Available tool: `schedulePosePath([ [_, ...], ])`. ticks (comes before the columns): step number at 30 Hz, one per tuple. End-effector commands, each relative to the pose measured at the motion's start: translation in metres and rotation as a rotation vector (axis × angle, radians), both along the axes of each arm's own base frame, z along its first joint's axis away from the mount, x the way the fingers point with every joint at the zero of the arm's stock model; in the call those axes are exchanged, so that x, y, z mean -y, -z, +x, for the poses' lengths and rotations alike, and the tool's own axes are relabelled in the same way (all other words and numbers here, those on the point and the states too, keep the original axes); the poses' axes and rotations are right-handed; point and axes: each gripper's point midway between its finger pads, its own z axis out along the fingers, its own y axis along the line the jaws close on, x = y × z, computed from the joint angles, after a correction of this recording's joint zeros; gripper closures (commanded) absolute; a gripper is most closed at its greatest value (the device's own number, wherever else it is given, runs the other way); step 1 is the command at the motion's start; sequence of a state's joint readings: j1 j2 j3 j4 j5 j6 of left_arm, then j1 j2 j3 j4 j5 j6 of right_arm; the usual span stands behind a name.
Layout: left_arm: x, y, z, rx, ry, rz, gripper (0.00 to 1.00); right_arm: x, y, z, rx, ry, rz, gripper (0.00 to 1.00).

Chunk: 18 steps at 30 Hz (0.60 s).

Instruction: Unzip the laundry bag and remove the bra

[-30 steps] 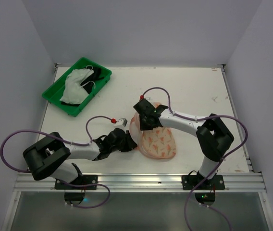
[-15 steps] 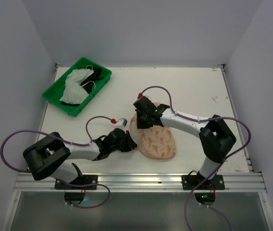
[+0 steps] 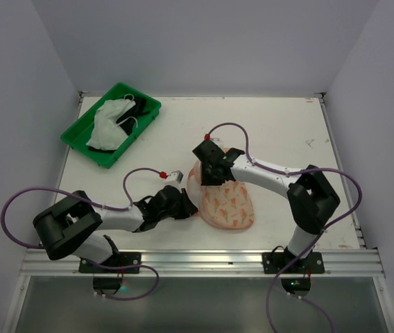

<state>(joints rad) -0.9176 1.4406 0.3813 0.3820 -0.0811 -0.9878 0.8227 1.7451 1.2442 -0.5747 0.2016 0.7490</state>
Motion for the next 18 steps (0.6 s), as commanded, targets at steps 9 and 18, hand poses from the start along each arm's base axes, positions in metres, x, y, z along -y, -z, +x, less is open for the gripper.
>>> schedulePosePath([
  [9,-0.027,0.034,-0.022,-0.088,0.003,0.113,0.82,-0.002,0.005,0.01,-0.003,0.047,-0.081,0.7],
  [18,-0.025,0.033,-0.024,-0.084,0.018,0.093,0.83,-0.008,0.008,0.01,-0.029,0.065,-0.101,0.7],
])
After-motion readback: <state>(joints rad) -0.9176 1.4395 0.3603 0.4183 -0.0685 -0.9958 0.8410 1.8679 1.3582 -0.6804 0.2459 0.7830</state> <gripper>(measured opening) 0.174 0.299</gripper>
